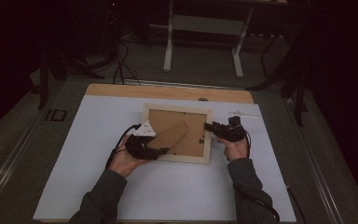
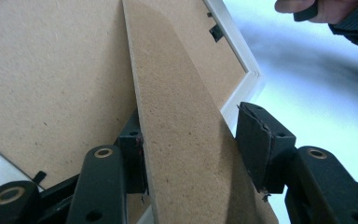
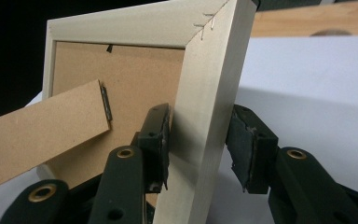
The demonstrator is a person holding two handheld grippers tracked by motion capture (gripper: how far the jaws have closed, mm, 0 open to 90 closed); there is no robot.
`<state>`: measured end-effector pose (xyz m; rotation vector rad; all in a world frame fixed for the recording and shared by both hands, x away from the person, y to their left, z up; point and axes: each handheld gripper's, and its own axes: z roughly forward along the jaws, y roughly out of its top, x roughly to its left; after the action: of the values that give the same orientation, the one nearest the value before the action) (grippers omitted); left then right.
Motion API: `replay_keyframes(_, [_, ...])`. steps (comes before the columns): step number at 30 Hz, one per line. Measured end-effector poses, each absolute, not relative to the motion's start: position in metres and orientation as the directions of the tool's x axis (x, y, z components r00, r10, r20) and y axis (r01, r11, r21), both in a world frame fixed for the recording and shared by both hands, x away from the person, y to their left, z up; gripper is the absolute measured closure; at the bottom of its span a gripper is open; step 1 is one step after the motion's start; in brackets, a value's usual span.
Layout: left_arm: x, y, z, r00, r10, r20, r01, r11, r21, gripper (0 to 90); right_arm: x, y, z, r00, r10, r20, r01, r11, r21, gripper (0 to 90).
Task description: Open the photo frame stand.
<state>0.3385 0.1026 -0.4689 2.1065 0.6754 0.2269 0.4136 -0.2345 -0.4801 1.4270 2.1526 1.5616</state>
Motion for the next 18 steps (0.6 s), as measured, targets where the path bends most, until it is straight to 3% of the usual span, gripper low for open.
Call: replay_keyframes(18, [0.350, 0.095, -0.471, 0.843, 0.501, -0.195, 0.450, -0.459, 0.766, 60.3, 0.409, -0.228, -0.462, -0.597, 0.751, 0.282, 0.519, 0.093, 0.849, 61.3])
